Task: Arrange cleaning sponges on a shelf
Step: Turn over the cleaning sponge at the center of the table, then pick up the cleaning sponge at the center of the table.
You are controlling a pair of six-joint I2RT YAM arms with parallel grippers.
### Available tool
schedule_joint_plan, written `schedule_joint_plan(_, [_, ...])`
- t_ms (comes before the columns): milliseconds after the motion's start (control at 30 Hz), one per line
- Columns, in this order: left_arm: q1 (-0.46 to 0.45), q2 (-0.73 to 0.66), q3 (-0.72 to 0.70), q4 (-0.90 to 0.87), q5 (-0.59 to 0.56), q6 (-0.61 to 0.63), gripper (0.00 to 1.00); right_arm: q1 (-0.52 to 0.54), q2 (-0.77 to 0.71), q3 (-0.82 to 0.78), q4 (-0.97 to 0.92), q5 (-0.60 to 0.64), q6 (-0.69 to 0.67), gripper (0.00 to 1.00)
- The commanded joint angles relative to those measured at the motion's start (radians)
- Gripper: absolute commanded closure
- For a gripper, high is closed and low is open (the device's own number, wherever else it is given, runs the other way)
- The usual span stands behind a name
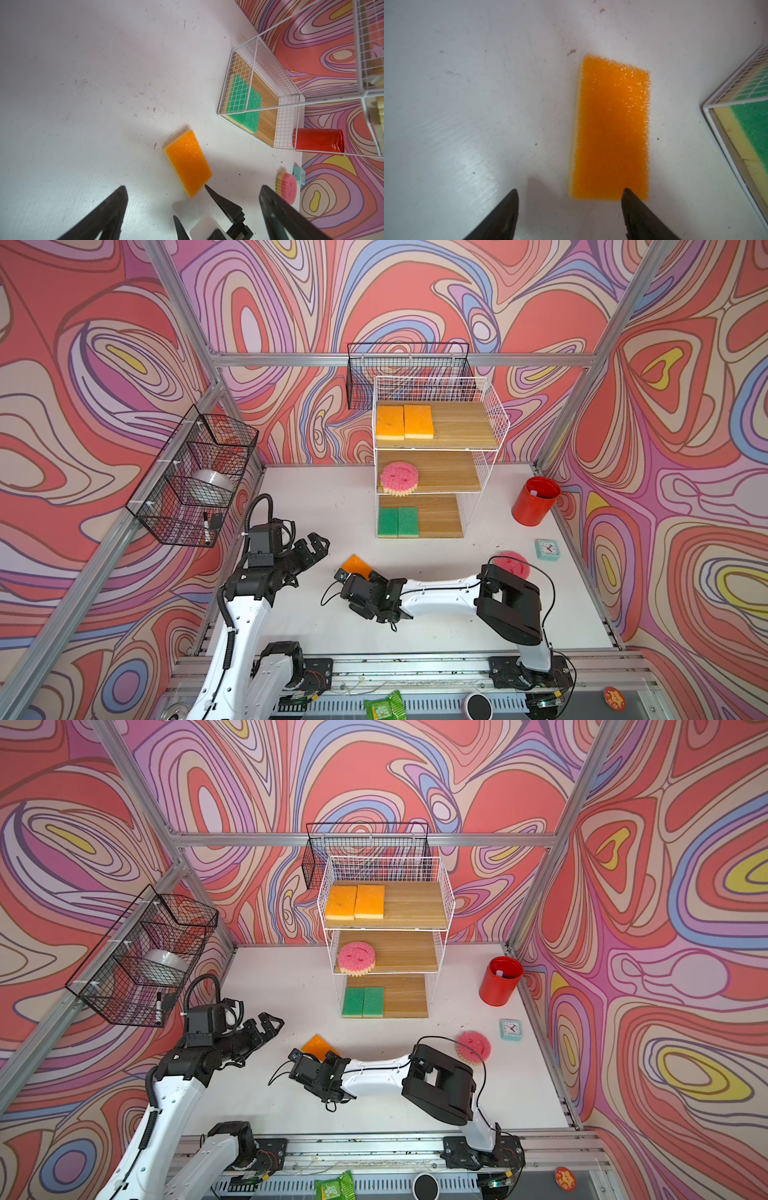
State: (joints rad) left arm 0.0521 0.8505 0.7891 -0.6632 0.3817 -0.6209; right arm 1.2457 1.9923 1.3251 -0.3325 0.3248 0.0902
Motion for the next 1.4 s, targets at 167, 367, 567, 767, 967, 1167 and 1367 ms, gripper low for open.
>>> schedule_joint_plan(167, [0.011, 0.013, -0.011, -0.004, 0.021, 0.035, 0.0, -0.054, -0.171, -0.044, -0.014, -0.206, 0.006, 0.08])
schedule_joint_plan(367, [0.01, 0.013, -0.044, 0.039, 0.009, 0.011, 0.0, -0.175, -0.214, -0.06, -0.049, -0.325, -0.01, 0.08])
schedule_joint_plan(567, [0.009, 0.01, -0.08, 0.073, 0.014, -0.022, 0.0, -0.233, -0.175, -0.005, -0.106, -0.363, -0.049, 0.02])
schedule_joint_plan(767, [0.009, 0.005, -0.072, 0.065, 0.0, -0.012, 0.0, -0.244, -0.084, 0.026, -0.069, -0.358, -0.047, 0.02])
schedule_joint_plan(967, [0.011, 0.027, -0.068, 0.068, 0.012, -0.014, 0.0, -0.244, 0.006, 0.075, -0.066, -0.358, -0.048, 0.02])
schedule_joint_plan(1167, [0.01, 0.027, -0.067, 0.068, 0.008, -0.016, 0.0, -0.244, 0.067, 0.132, -0.1, -0.36, -0.051, 0.02])
schedule_joint_plan(1367, [0.01, 0.025, -0.068, 0.071, 0.016, -0.02, 0.0, -0.244, 0.092, 0.149, -0.096, -0.364, -0.031, 0.03])
